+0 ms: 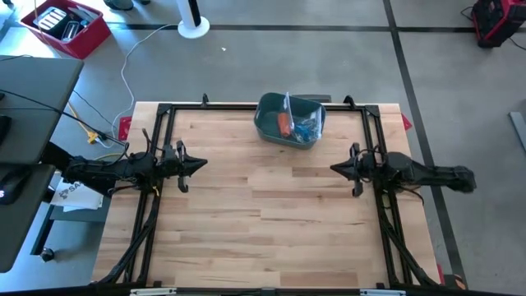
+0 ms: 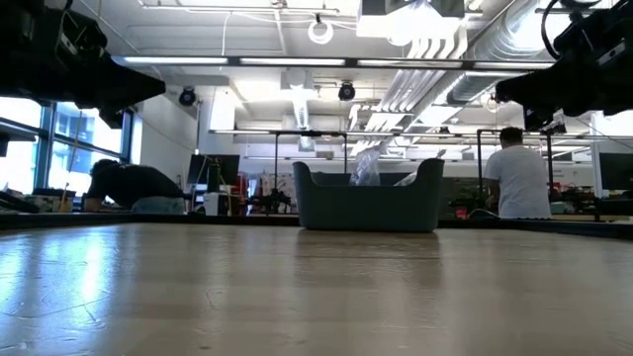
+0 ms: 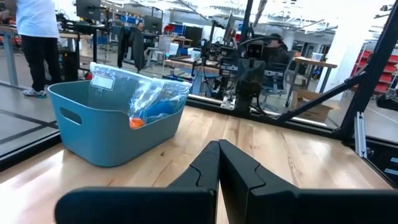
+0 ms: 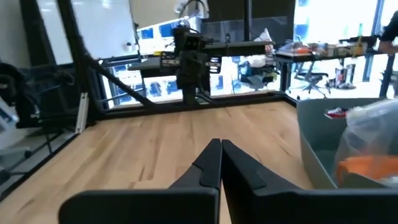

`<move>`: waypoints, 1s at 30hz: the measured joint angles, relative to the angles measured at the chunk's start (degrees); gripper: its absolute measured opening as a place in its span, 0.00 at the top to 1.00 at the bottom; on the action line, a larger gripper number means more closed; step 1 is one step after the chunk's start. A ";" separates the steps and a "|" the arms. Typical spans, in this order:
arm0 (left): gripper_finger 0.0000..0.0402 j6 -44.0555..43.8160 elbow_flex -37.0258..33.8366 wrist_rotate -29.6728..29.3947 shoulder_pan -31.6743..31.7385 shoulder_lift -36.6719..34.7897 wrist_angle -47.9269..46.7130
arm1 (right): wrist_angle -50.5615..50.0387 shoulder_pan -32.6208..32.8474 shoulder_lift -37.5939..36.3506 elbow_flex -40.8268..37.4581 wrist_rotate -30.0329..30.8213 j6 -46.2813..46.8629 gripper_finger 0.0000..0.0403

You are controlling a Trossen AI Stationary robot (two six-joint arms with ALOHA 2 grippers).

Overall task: Roll bandage
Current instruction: Return to home position

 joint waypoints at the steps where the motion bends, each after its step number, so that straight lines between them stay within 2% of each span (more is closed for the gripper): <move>1: 0.99 -0.02 0.00 0.00 0.00 0.00 -0.01 | -0.17 -1.76 0.00 0.00 -1.30 0.62 1.00; 6: 0.99 -0.02 0.00 -0.02 0.00 0.00 -0.01 | 0.14 -7.73 0.00 0.00 -8.75 1.85 1.00; 12: 0.99 -0.02 0.00 -0.05 -0.01 0.00 -0.03 | -0.16 -8.76 0.00 0.00 -5.14 2.16 1.00; 30: 0.99 -0.04 0.02 -0.09 -0.11 -0.59 -0.05 | -0.33 -8.74 0.00 0.00 -5.08 2.94 1.00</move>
